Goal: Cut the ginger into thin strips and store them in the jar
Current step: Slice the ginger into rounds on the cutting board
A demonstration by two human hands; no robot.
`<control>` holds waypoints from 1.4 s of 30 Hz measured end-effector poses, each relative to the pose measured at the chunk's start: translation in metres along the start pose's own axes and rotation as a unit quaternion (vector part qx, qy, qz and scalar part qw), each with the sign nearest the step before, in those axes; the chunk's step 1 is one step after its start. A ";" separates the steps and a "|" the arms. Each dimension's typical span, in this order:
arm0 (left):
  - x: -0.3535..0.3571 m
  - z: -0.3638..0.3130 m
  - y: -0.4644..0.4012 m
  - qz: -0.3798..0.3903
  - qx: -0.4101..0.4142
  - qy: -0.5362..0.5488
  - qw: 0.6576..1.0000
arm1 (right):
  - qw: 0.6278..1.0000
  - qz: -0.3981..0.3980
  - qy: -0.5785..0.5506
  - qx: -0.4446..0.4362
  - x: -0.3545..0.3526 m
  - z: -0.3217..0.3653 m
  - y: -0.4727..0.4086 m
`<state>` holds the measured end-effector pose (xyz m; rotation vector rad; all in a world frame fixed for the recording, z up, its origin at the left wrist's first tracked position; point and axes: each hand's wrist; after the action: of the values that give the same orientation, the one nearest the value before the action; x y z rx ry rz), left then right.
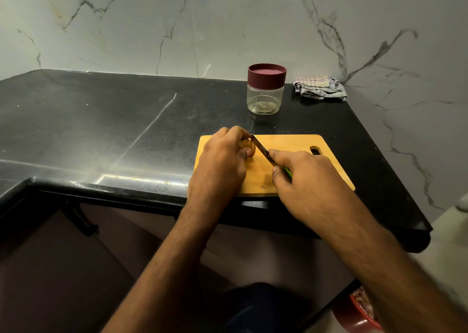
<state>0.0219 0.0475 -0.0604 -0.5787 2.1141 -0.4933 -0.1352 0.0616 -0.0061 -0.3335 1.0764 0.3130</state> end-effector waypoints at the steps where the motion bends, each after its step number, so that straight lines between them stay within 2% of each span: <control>1: 0.000 0.000 0.000 0.004 -0.001 -0.001 1.000 | 1.000 0.001 0.003 0.002 -0.001 0.000 0.000; 16: -0.002 0.002 -0.002 0.007 -0.011 0.020 1.000 | 0.997 0.031 0.065 0.013 0.000 0.004 -0.017; 20: -0.005 0.003 -0.002 0.009 -0.026 0.055 0.998 | 0.997 -0.003 0.078 0.005 0.006 0.005 -0.024; 23: -0.007 0.002 -0.003 0.017 -0.044 0.067 0.997 | 0.996 0.003 0.090 0.010 0.010 0.008 -0.028; 26: -0.005 0.003 -0.005 0.023 -0.052 0.055 0.997 | 0.998 -0.002 0.063 0.007 0.005 0.006 -0.020; 30: -0.006 0.005 -0.006 0.028 -0.072 0.052 0.996 | 0.999 -0.048 -0.001 0.002 -0.005 0.001 -0.003; 35: -0.008 0.005 -0.005 0.037 -0.050 0.066 0.996 | 0.999 0.016 0.027 0.043 0.006 -0.004 -0.008; 42: -0.014 0.010 -0.005 0.052 -0.071 0.156 0.984 | 0.999 0.008 0.033 0.036 0.014 -0.004 -0.008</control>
<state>0.0388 0.0498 -0.0538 -0.4914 2.4804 -0.3966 -0.1292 0.0535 -0.0197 -0.2722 1.1533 0.2784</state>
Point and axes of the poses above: each hand's wrist, its own y-axis away from the middle knuckle, its own x-axis out of the palm, z = x × y
